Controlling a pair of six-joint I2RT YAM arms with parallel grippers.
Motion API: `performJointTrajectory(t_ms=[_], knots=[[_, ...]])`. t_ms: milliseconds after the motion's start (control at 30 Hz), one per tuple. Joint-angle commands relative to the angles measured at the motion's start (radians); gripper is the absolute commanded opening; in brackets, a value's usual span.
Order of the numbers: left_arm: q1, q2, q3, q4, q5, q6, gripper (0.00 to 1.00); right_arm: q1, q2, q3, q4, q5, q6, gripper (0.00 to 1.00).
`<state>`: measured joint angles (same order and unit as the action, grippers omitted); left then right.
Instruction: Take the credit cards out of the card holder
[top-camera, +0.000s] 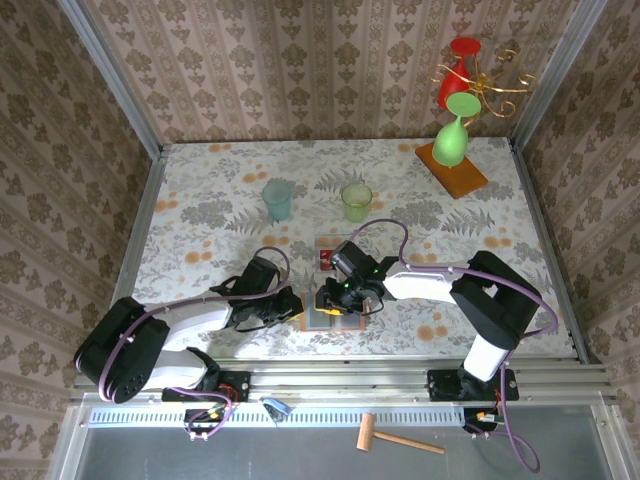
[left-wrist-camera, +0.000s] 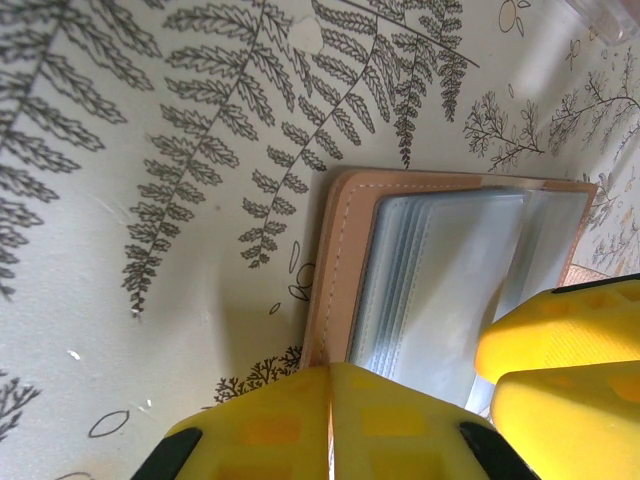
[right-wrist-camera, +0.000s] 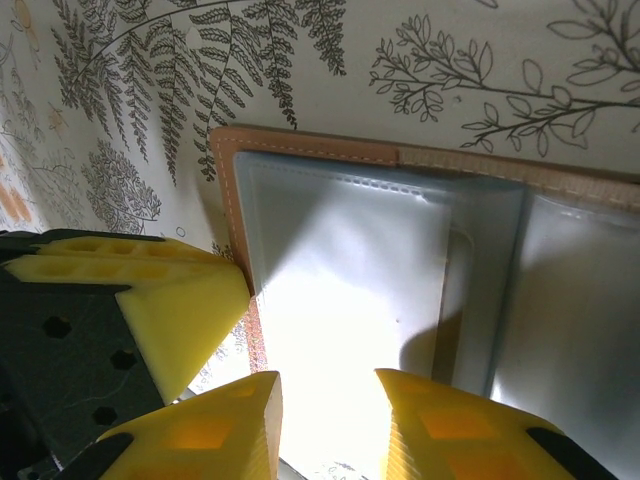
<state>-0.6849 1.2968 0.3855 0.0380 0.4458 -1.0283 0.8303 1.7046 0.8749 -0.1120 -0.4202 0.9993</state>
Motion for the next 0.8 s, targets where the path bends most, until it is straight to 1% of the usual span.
performJointTrajectory(t_ms=[0,767], knots=[[0.007,0.002,-0.014,-0.019,0.001,0.011,0.09,0.006,0.01,-0.009,-0.036,0.011,0.002,0.3],[0.008,0.031,-0.005,-0.037,-0.009,0.03,0.09,-0.002,-0.016,-0.015,-0.09,0.056,-0.026,0.3]])
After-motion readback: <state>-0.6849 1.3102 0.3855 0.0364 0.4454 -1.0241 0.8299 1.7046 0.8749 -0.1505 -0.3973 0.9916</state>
